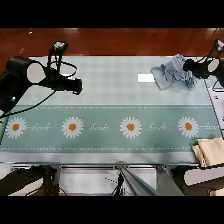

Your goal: Fold the shirts.

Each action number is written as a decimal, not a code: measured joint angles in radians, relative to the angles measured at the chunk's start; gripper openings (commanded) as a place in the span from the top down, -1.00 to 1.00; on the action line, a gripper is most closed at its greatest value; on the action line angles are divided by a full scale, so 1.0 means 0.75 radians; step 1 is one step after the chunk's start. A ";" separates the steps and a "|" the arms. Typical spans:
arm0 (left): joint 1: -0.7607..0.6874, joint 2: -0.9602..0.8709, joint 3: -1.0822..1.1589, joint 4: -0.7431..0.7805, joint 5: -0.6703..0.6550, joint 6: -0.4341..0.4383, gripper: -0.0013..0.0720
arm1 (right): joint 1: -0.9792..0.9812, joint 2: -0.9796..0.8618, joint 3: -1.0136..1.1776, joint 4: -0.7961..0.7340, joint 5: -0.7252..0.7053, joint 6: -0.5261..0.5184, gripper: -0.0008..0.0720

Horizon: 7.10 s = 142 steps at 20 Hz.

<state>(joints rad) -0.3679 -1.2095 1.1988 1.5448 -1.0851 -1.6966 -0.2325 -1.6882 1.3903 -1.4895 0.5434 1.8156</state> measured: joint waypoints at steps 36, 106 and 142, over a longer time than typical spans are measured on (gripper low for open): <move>0.000 0.381 0.927 -0.036 -0.655 0.009 -0.97 | 0.628 0.976 0.004 0.576 0.816 -0.552 0.88; 0.635 -0.016 -1.096 -1.349 0.122 1.013 0.88 | -0.008 0.742 -1.245 0.976 0.783 -0.813 -0.48; 0.764 0.529 1.109 -1.240 -0.325 0.525 0.89 | 0.129 1.275 0.427 0.857 0.786 -0.487 0.88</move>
<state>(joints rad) 0.2054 -0.8127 2.0308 0.6151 -1.3289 -1.3029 -0.1360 -0.7322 1.7107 -0.8467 1.1328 1.4506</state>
